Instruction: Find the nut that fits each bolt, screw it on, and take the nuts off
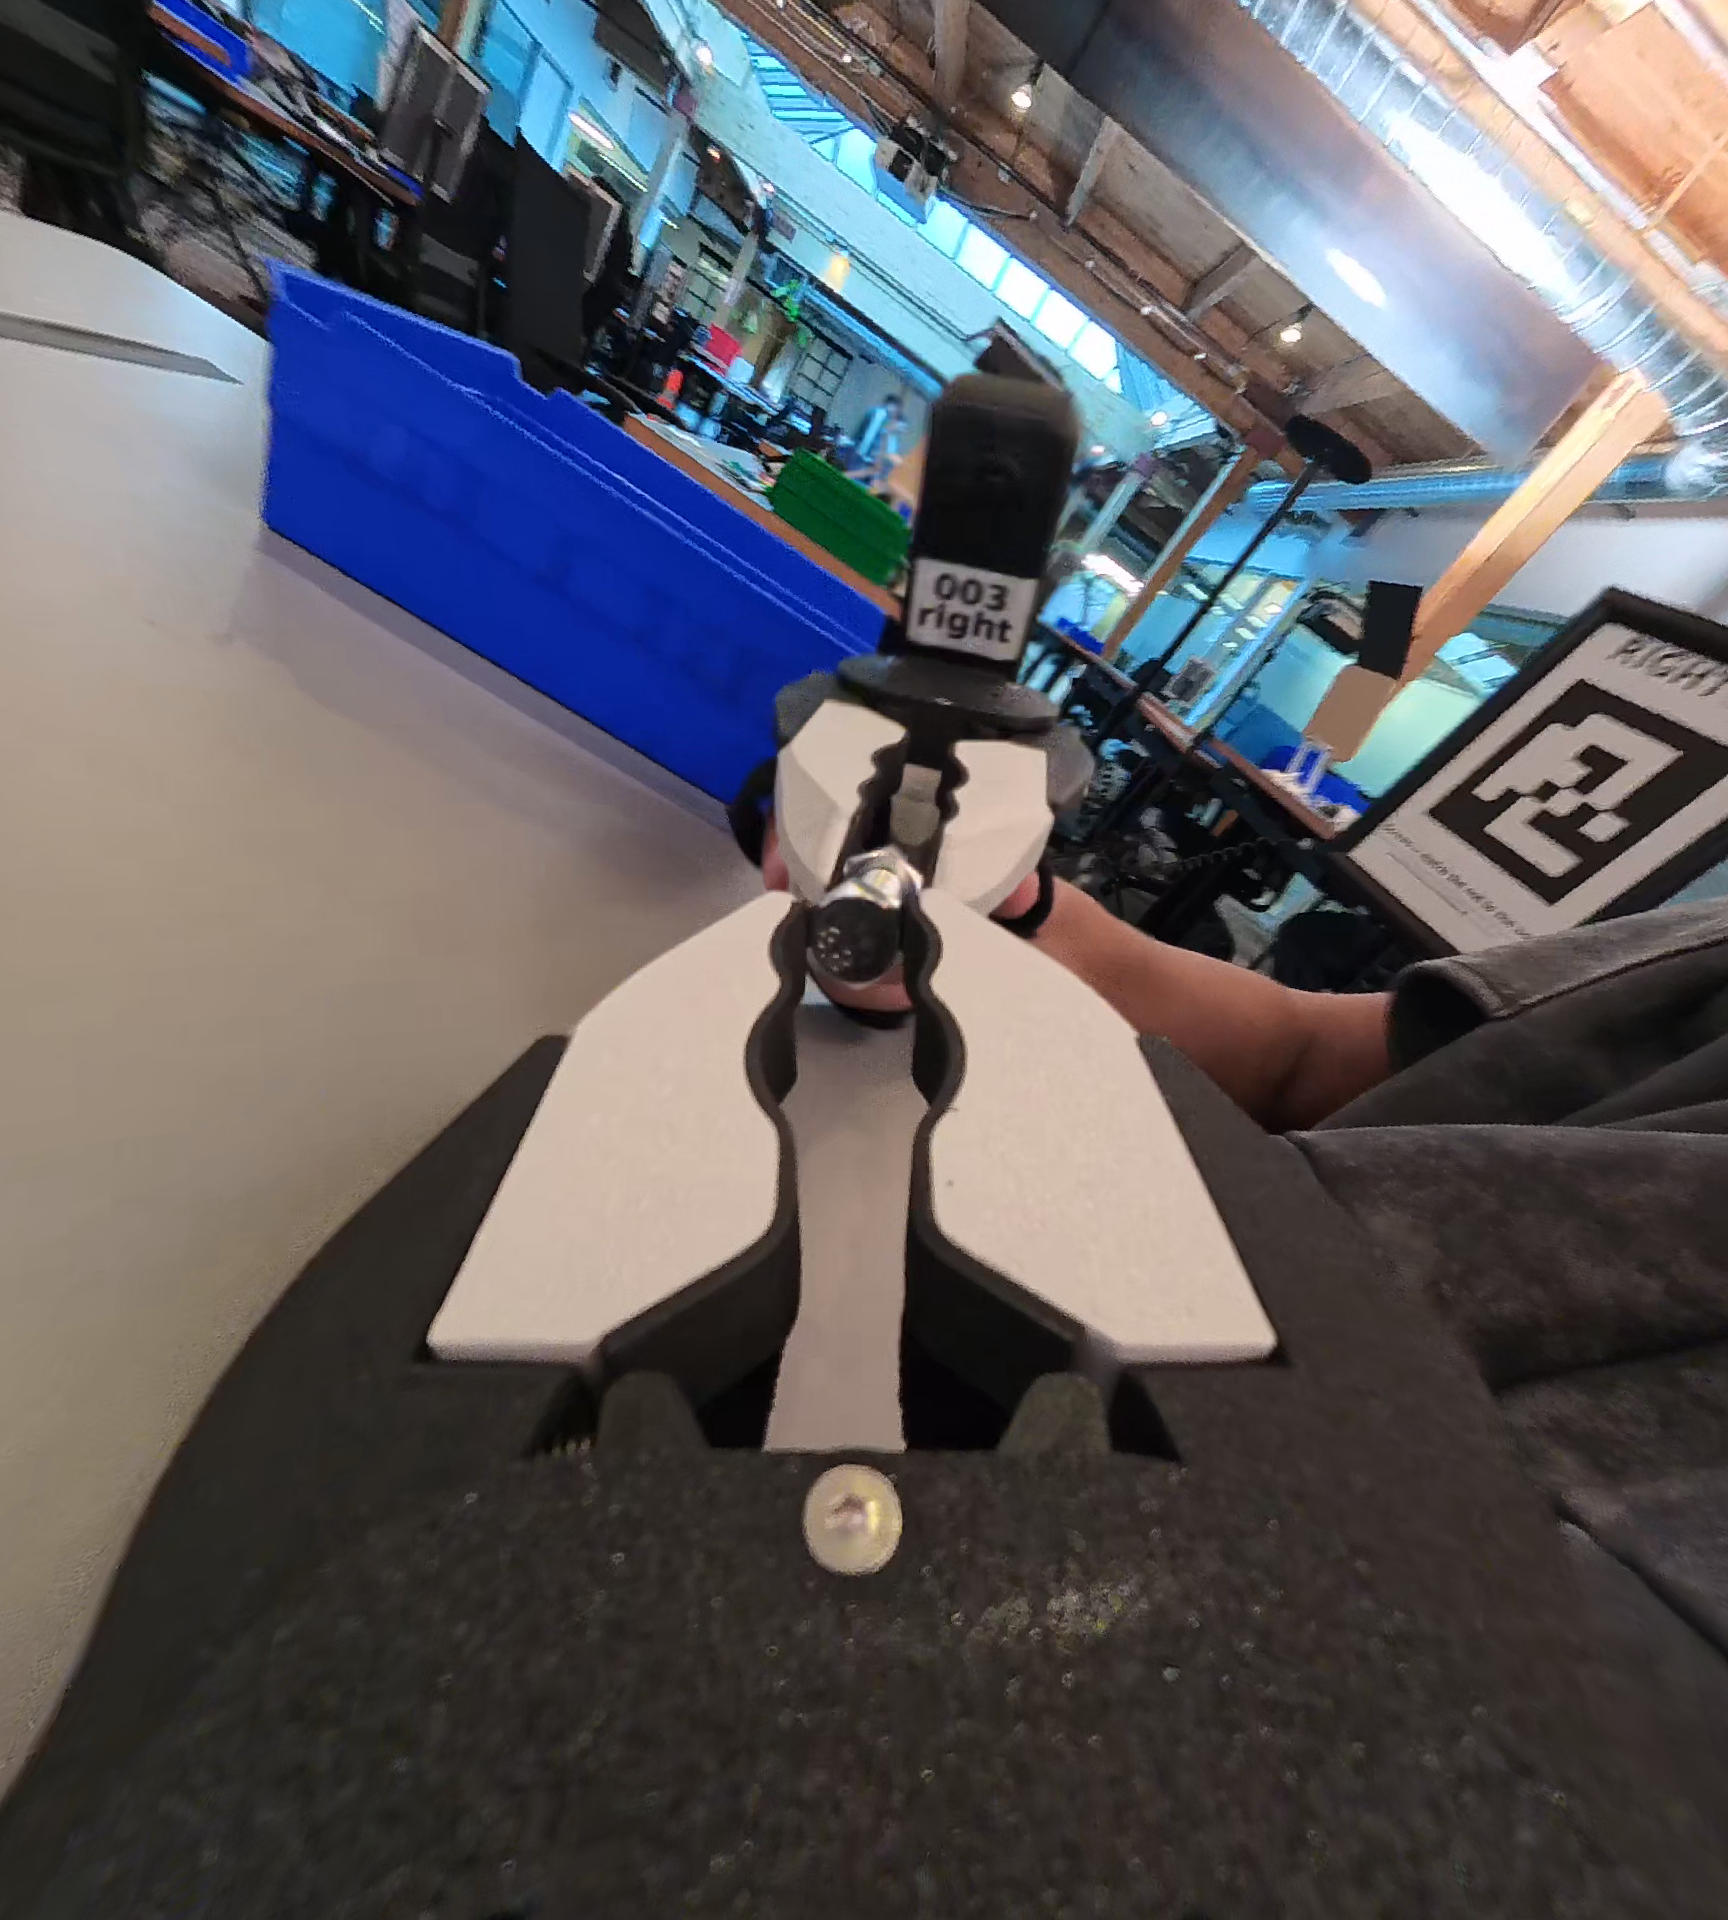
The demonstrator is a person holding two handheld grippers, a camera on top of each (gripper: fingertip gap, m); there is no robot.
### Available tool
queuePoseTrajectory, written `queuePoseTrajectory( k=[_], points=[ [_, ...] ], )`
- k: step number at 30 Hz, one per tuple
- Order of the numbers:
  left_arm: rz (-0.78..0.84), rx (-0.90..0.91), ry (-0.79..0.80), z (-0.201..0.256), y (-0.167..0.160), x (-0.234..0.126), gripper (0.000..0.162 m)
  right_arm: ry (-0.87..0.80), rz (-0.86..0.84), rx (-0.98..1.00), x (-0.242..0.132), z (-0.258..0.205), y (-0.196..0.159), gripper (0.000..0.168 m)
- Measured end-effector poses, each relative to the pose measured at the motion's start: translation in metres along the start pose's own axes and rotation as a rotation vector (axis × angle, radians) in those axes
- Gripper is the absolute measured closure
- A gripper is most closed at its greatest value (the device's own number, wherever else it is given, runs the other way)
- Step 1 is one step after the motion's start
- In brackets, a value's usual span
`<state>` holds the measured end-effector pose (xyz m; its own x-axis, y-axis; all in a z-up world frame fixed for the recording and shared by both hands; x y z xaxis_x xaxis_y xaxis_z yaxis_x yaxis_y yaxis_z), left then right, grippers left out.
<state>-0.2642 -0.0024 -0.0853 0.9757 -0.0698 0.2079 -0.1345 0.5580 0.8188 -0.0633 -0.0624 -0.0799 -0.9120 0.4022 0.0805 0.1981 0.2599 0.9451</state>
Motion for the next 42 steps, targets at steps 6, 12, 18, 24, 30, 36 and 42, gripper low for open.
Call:
queuePoseTrajectory(
  k=[6, 12, 18, 24, 30, 36, 42],
  points=[
    [-0.037, -0.077, -0.035, -0.003, -0.003, 0.002, 0.145, -0.174, -0.184, -0.898, 0.003, -0.036, -0.004, 0.151],
    [-0.089, -0.157, -0.028, -0.006, -0.008, 0.005, 0.145, -0.235, -0.308, -1.574, 0.001, -0.048, -0.025, 0.150],
    [-0.031, -0.087, -0.060, 0.001, -0.005, 0.006, 0.145, -0.236, -0.166, -1.198, -0.001, -0.048, -0.021, 0.134],
    [0.096, 0.055, -0.025, 0.006, 0.012, -0.010, 0.145, -0.126, 0.110, -0.324, -0.007, -0.026, 0.007, 0.130],
    [0.073, 0.190, 0.035, 0.010, 0.013, -0.012, 0.145, 0.114, 0.192, 0.784, 0.006, 0.017, -0.008, 0.121],
    [0.011, 0.254, 0.068, 0.011, 0.007, -0.006, 0.145, 0.132, 0.187, 0.931, 0.011, 0.022, -0.023, 0.144],
    [0.025, 0.170, 0.049, 0.007, 0.007, -0.007, 0.145, 0.022, 0.144, 0.567, 0.010, 0.012, -0.010, 0.150]
  ],
)
Point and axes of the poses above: each gripper's, where its closed fingertips meet, x out along the fingers, y out of its top, z = x × y across the jaws, the point moved 10 cm from there along -x, back along the fingers, and after that the axes turned 12 degrees about z, right-handed, at the moved point
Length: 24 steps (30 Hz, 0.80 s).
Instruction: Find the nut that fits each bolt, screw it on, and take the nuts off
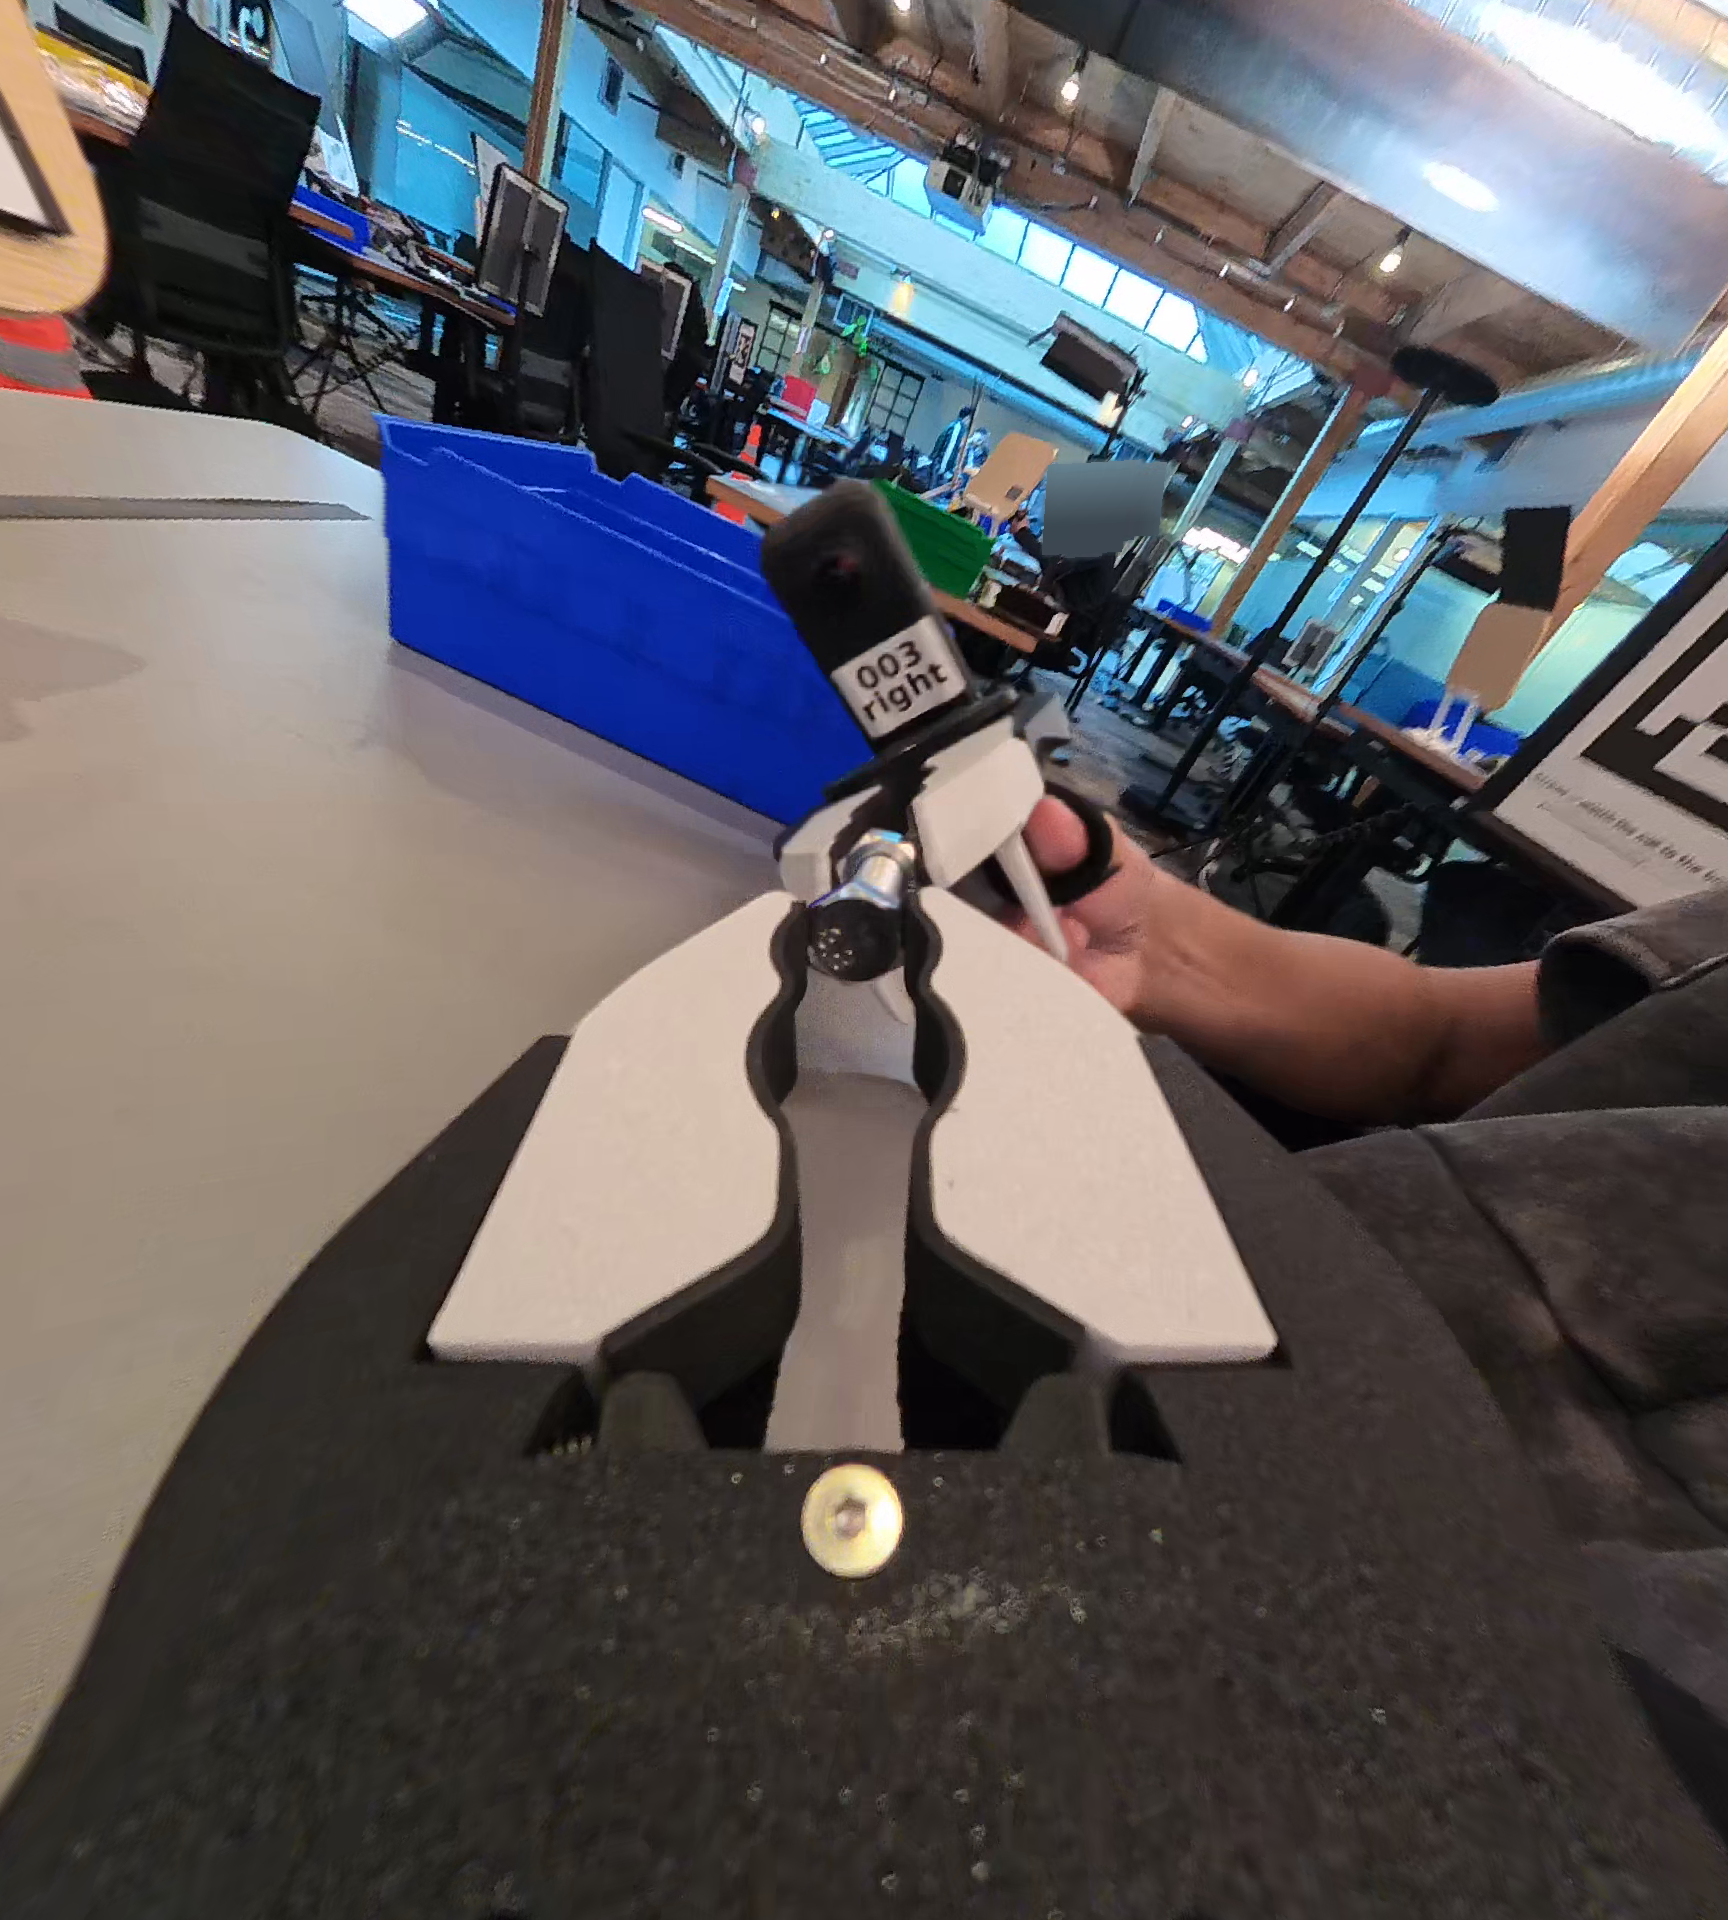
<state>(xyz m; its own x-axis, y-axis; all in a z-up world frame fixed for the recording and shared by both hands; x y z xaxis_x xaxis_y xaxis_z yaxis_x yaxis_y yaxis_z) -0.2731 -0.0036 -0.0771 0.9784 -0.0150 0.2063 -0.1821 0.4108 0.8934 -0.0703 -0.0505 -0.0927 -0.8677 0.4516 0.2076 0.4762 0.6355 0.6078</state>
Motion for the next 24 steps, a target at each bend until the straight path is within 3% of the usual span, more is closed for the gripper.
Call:
queuePoseTrajectory(
  k=[7, 15, 16, 18, 21, 24],
  points=[
    [-0.002, -0.192, -0.140, -0.002, -0.003, 0.002, 0.145, -0.097, -0.163, -1.030, -0.002, -0.043, -0.009, 0.150],
    [-0.096, -0.308, -0.157, -0.006, -0.015, 0.008, 0.145, -0.206, -0.346, -1.998, -0.010, -0.051, -0.042, 0.150],
    [-0.085, -0.300, -0.157, -0.006, -0.014, 0.008, 0.145, -0.219, -0.300, -1.955, -0.010, -0.051, -0.043, 0.150],
    [-0.064, -0.259, -0.150, -0.004, -0.011, 0.007, 0.145, -0.215, -0.234, -1.686, -0.008, -0.049, -0.039, 0.149],
    [-0.016, -0.174, -0.128, -0.001, -0.004, 0.002, 0.145, -0.112, -0.141, -1.280, -0.007, -0.049, -0.029, 0.125],
    [0.051, -0.102, -0.105, -0.001, 0.004, -0.005, 0.145, -0.048, -0.009, -0.888, -0.009, -0.046, -0.011, 0.125]
  ],
)
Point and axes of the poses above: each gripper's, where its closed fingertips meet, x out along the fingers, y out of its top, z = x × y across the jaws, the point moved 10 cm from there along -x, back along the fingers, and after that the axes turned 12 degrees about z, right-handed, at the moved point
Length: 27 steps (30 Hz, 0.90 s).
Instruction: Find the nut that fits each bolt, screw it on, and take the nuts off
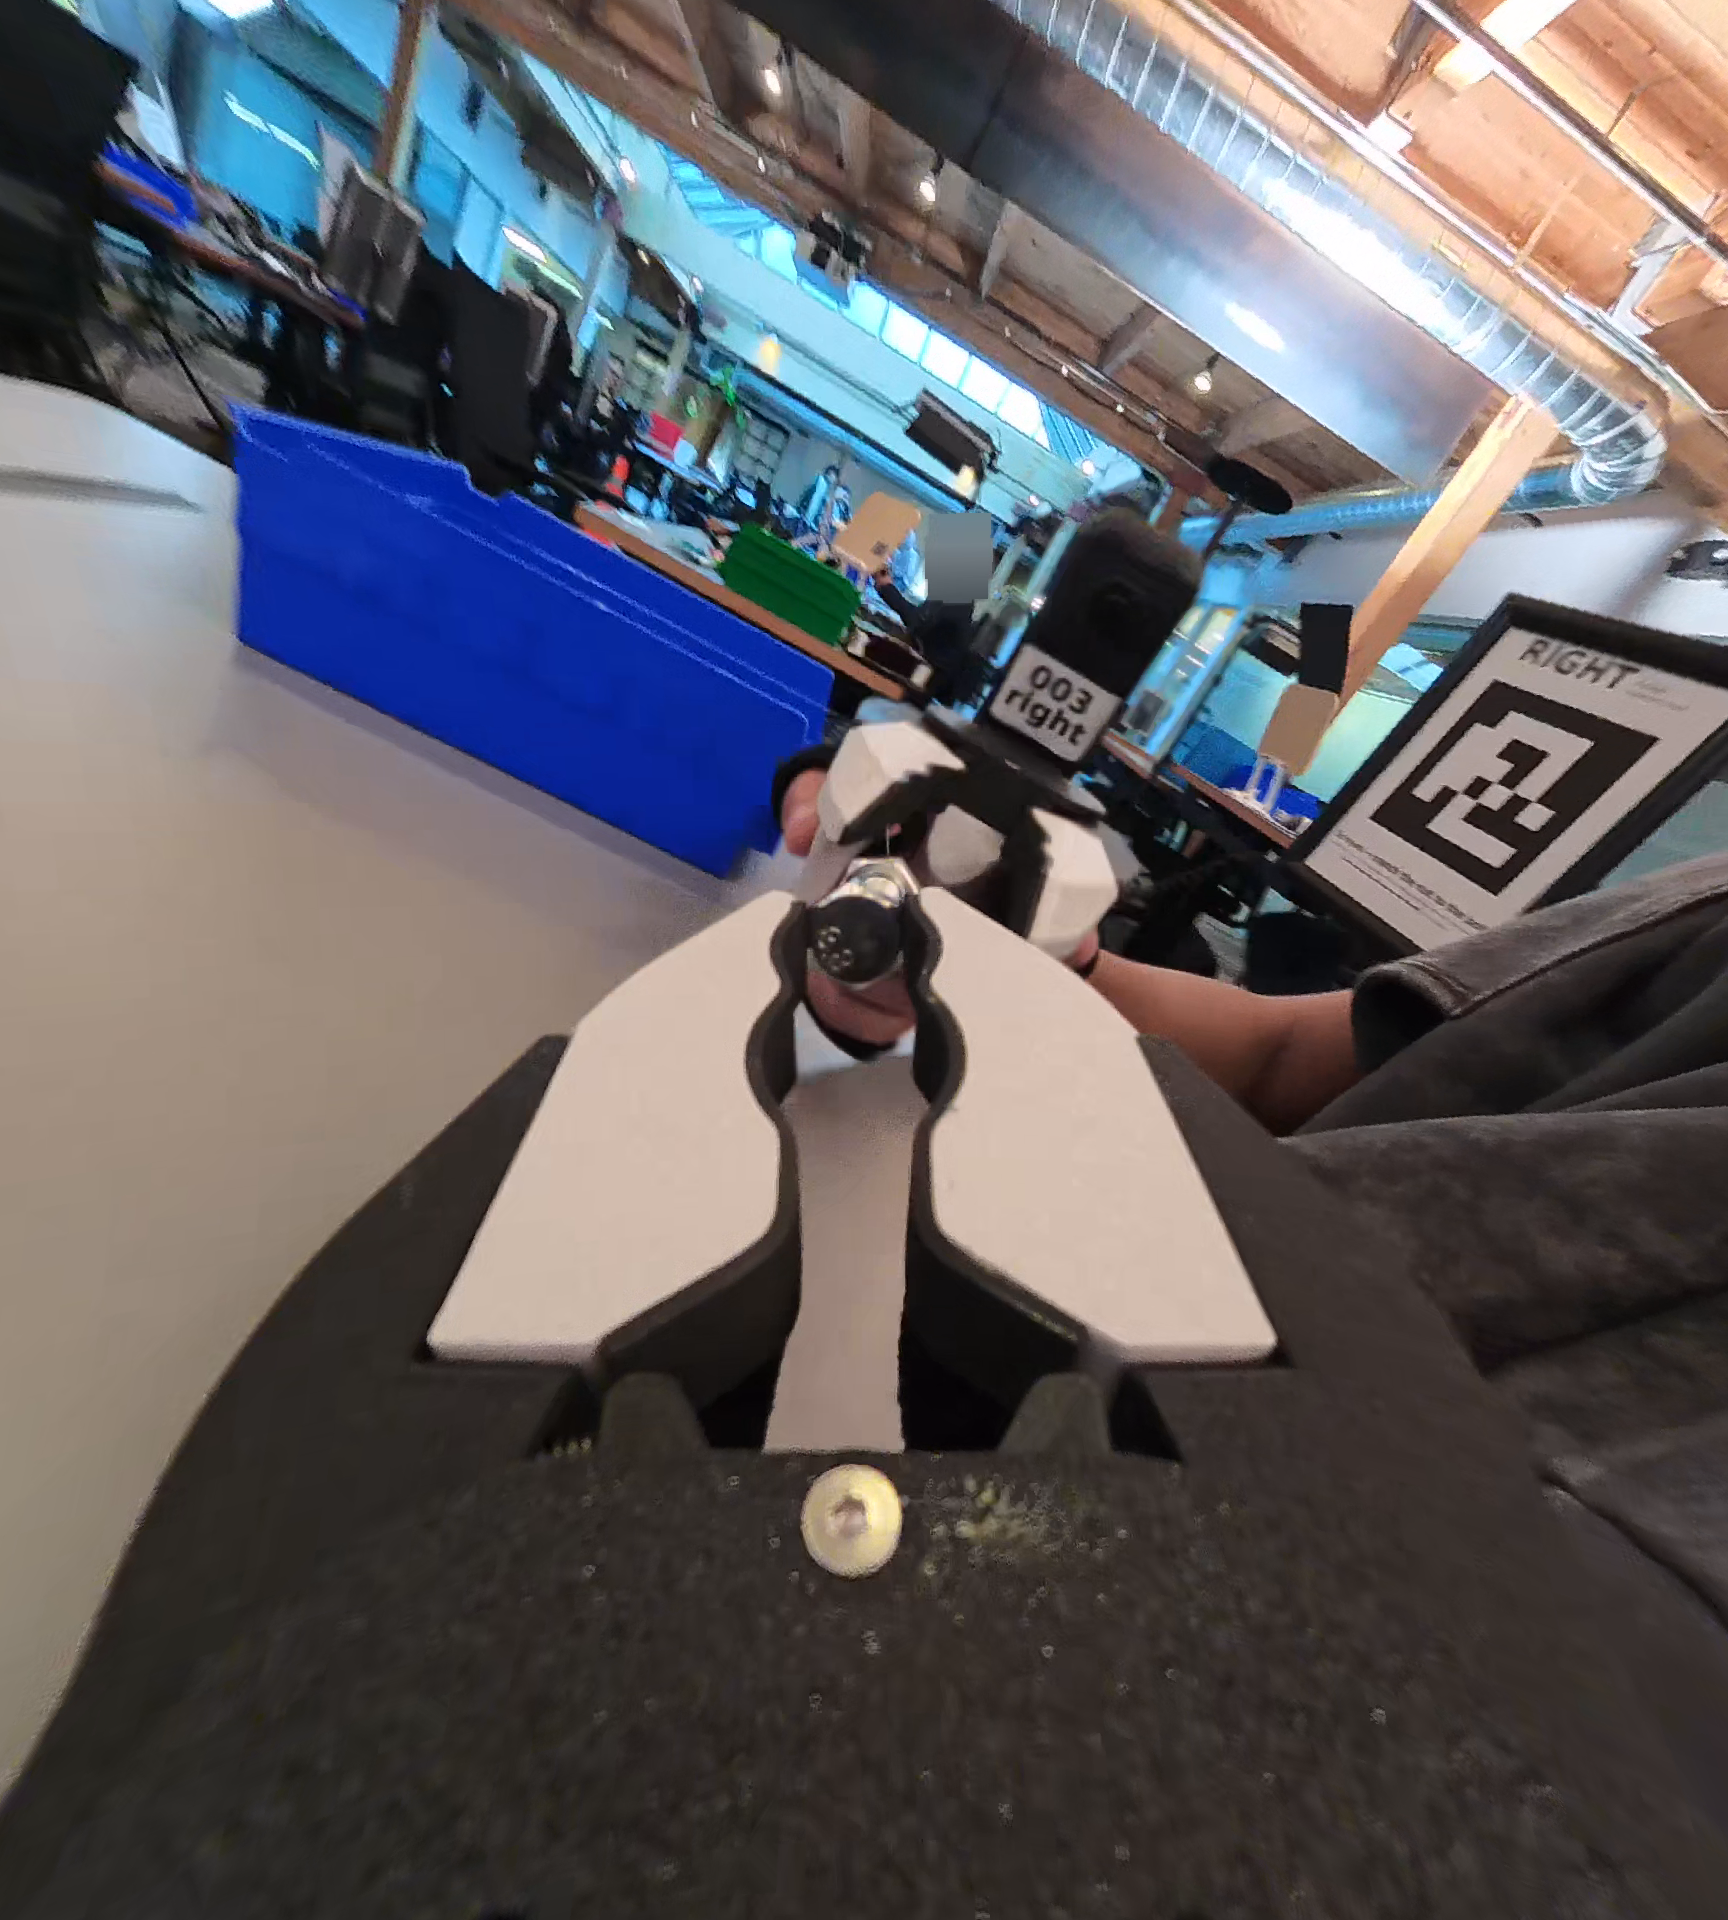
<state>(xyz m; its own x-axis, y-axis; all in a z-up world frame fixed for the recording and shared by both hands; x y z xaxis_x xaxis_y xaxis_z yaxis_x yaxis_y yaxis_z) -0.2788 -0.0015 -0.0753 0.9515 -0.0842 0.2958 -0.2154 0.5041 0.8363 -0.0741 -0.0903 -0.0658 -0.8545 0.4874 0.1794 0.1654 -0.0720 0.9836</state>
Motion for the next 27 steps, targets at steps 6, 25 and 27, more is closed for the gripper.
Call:
queuePoseTrajectory(
  k=[6, 25, 27],
  points=[
    [-0.015, 0.120, 0.048, 0.001, 0.003, -0.005, 0.145, 0.080, -0.008, 1.003, 0.012, 0.031, -0.028, 0.124],
    [-0.052, 0.033, 0.066, -0.006, -0.002, -0.003, 0.145, 0.017, -0.024, 0.707, 0.016, 0.032, -0.025, 0.151],
    [-0.042, -0.028, 0.029, -0.006, -0.002, -0.003, 0.145, -0.006, -0.089, 0.354, 0.017, 0.023, -0.012, 0.151]
  ],
)
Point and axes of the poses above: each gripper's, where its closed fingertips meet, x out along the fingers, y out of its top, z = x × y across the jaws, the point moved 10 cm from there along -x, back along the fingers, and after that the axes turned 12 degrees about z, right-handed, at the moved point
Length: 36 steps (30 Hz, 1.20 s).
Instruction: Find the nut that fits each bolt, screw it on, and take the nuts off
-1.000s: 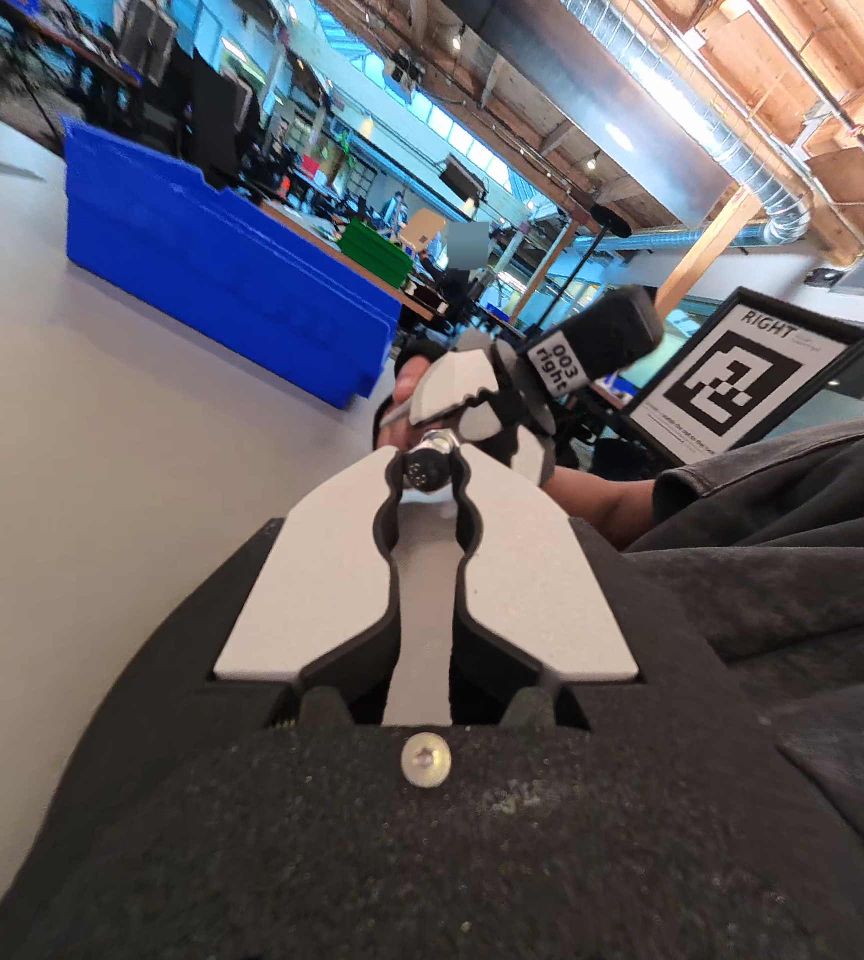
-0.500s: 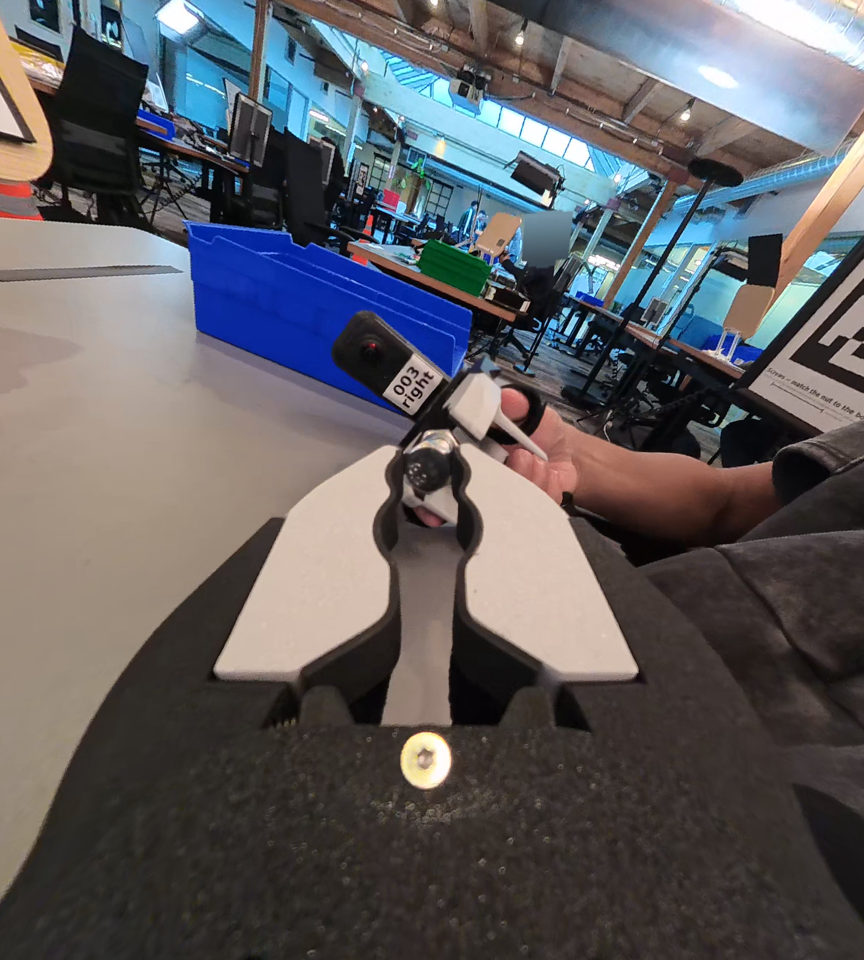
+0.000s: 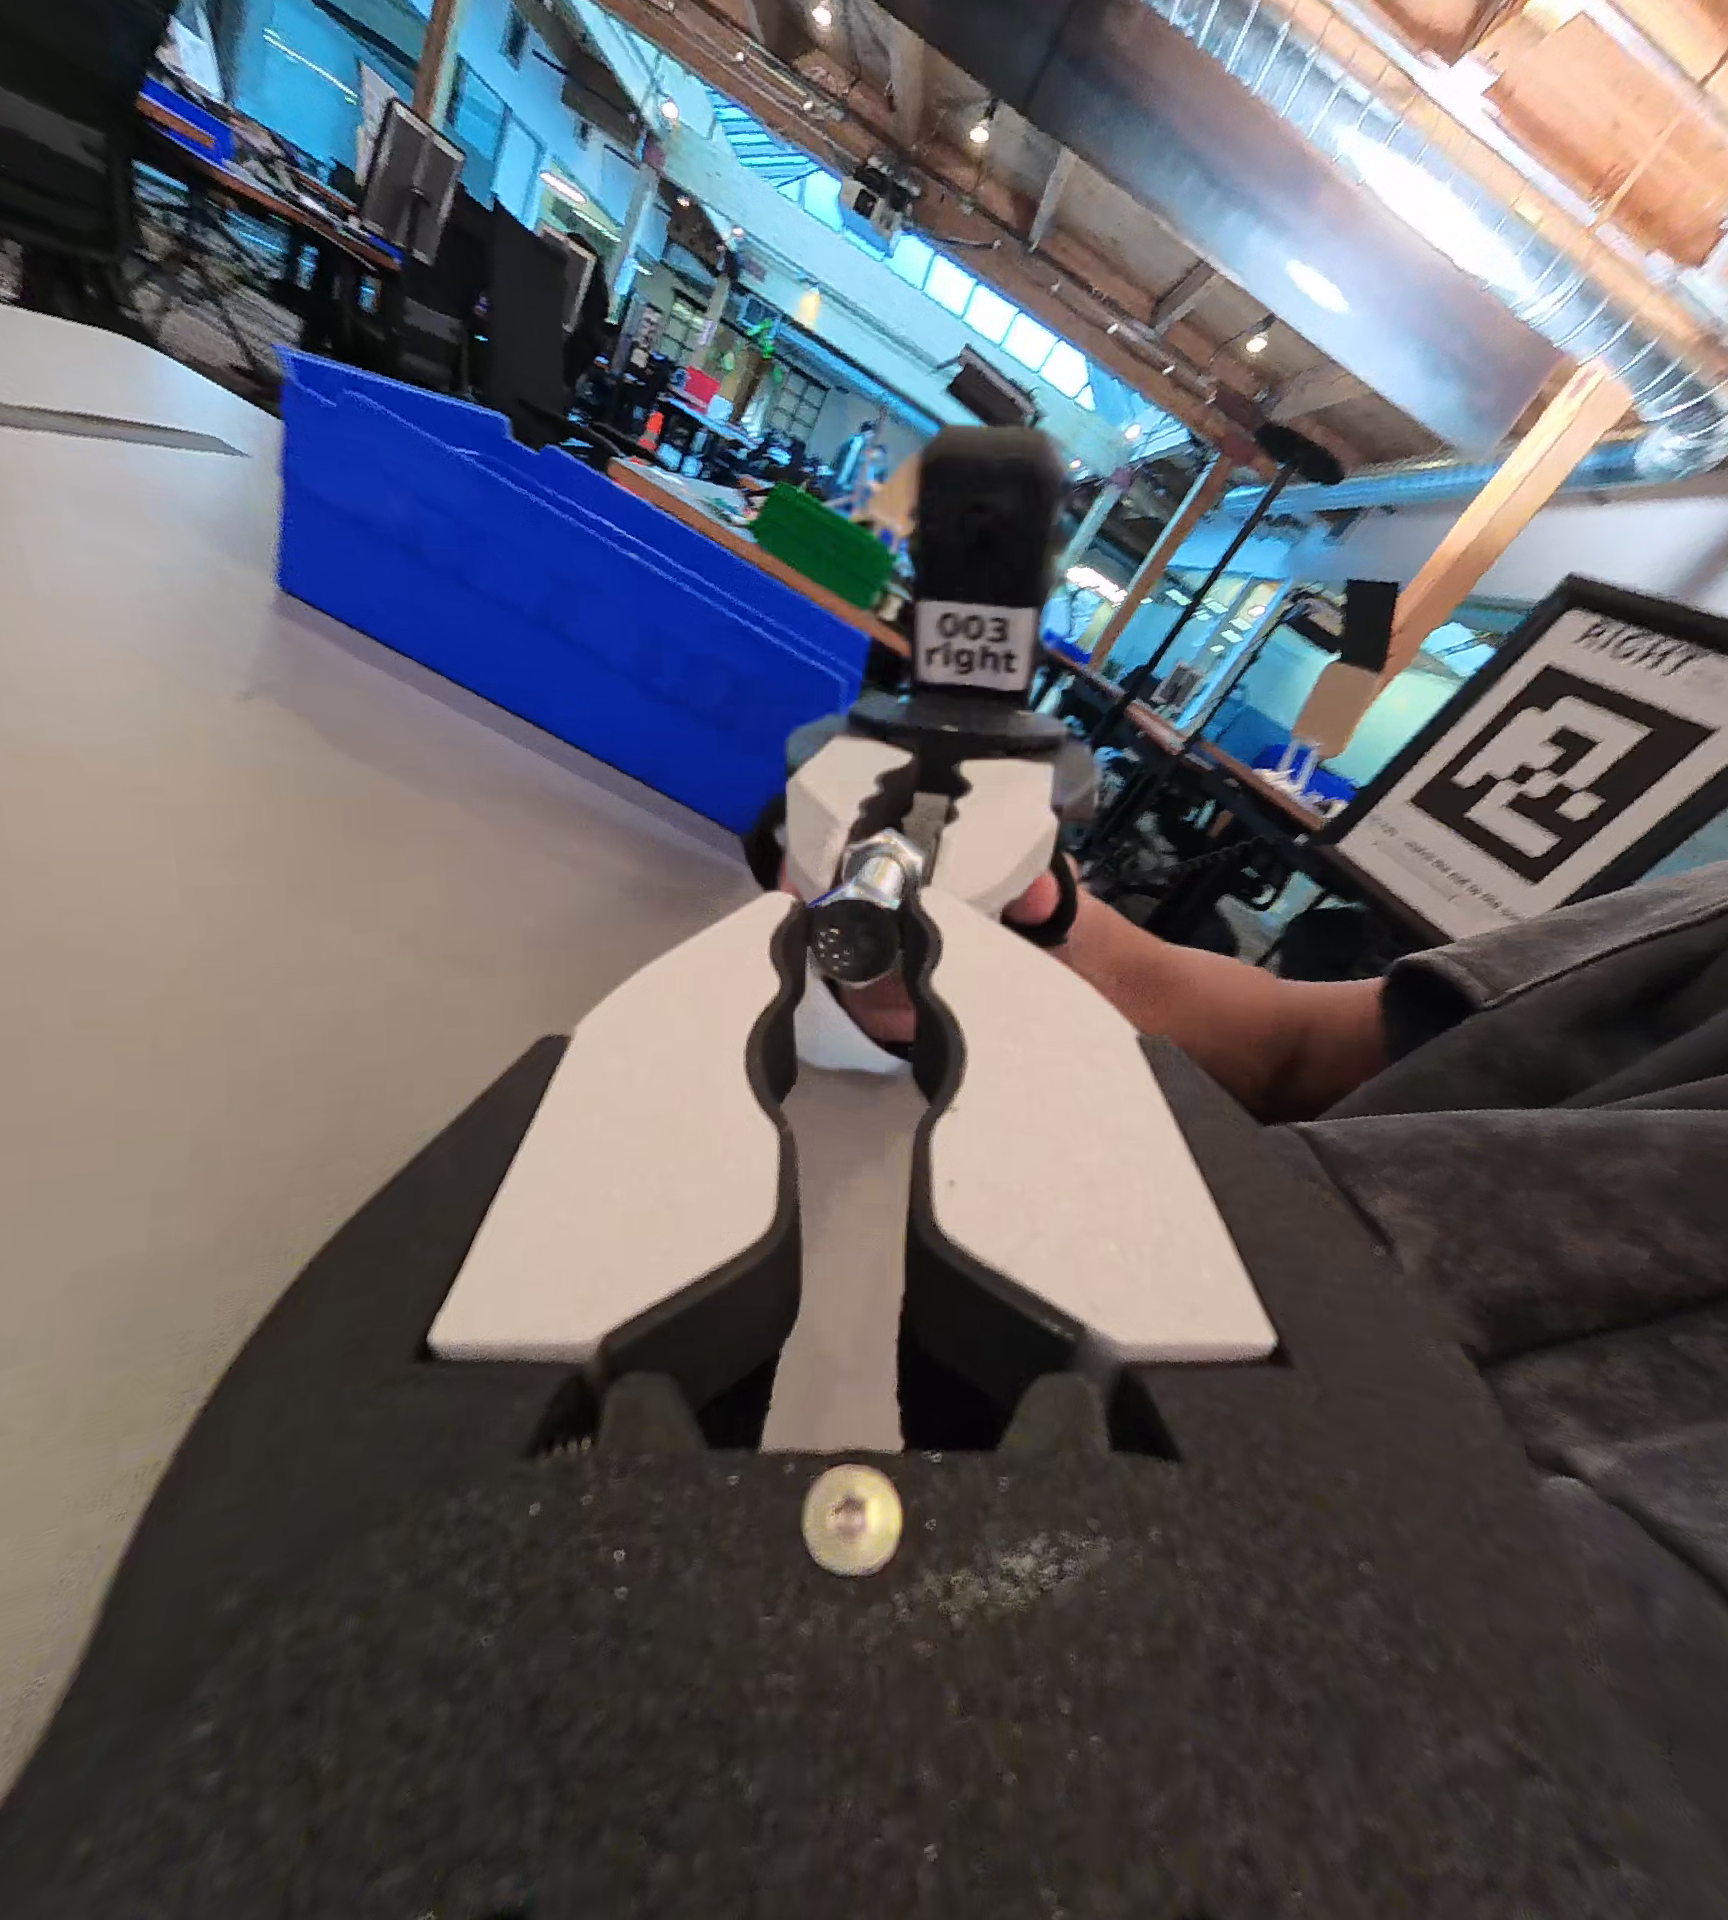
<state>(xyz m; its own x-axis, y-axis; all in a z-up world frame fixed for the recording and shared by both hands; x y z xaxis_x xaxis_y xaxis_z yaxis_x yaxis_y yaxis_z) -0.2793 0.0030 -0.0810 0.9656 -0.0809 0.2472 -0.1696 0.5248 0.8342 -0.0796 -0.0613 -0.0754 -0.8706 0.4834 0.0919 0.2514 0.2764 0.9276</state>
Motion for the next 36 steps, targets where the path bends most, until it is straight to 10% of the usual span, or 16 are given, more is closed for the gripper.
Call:
queuePoseTrajectory(
  k=[12, 18, 26, 36],
  points=[
    [-0.003, -0.186, -0.075, -0.006, -0.005, 0.001, 0.145, -0.224, -0.350, -1.739, -0.013, -0.041, -0.026, 0.151],
    [0.071, -0.009, 0.022, -0.002, 0.007, -0.008, 0.145, -0.267, -0.178, -1.151, -0.025, -0.032, 0.003, 0.151],
    [0.060, 0.338, 0.588, -0.005, 0.007, -0.016, 0.145, -0.303, -0.055, -0.154, -0.033, 0.015, 0.026, 0.151],
    [0.053, 0.236, 0.512, -0.011, 0.006, -0.019, 0.145, -0.422, -0.152, -0.400, -0.068, -0.007, 0.083, 0.151]
  ],
)
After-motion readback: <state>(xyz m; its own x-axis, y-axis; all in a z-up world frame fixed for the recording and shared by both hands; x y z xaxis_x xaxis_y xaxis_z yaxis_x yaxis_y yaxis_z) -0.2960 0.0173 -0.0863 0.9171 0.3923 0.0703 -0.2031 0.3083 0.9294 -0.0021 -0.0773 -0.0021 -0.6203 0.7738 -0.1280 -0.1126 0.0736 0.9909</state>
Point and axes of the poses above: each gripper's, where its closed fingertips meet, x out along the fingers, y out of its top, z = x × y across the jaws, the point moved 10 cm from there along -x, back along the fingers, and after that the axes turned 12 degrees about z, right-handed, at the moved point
